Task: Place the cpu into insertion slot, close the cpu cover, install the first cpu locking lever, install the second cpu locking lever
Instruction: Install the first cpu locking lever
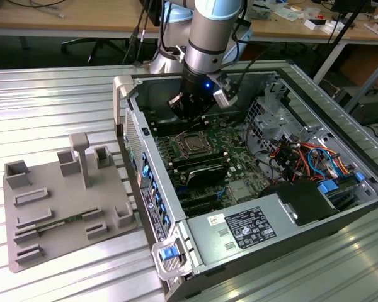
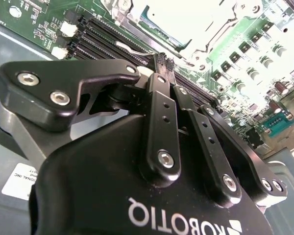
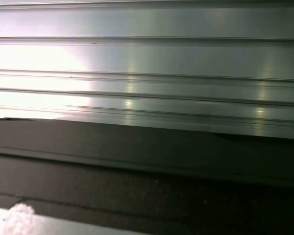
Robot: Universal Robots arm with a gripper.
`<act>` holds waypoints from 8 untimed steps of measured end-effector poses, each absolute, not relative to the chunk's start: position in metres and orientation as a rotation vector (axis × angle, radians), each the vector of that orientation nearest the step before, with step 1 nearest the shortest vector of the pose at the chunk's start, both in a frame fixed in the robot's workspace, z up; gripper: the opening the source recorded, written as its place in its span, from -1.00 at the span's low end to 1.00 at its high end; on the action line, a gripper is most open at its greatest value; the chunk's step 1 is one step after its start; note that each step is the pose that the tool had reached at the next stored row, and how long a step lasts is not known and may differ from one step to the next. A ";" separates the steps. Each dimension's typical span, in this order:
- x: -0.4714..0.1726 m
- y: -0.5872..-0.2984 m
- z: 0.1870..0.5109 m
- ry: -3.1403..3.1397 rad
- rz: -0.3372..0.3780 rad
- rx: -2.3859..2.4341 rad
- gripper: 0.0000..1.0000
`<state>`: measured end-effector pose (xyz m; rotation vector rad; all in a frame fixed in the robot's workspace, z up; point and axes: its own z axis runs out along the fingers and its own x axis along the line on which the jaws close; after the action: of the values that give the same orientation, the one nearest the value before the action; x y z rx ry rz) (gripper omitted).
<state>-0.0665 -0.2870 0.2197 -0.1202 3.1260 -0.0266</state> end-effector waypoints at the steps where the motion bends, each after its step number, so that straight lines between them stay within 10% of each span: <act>1: -0.066 -0.287 0.219 3.126 -0.027 -0.120 -0.79; 8: -0.065 -0.287 0.218 3.126 -0.027 -0.120 -0.79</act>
<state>-0.0655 -0.2870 0.2184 -0.1201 3.1260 -0.0267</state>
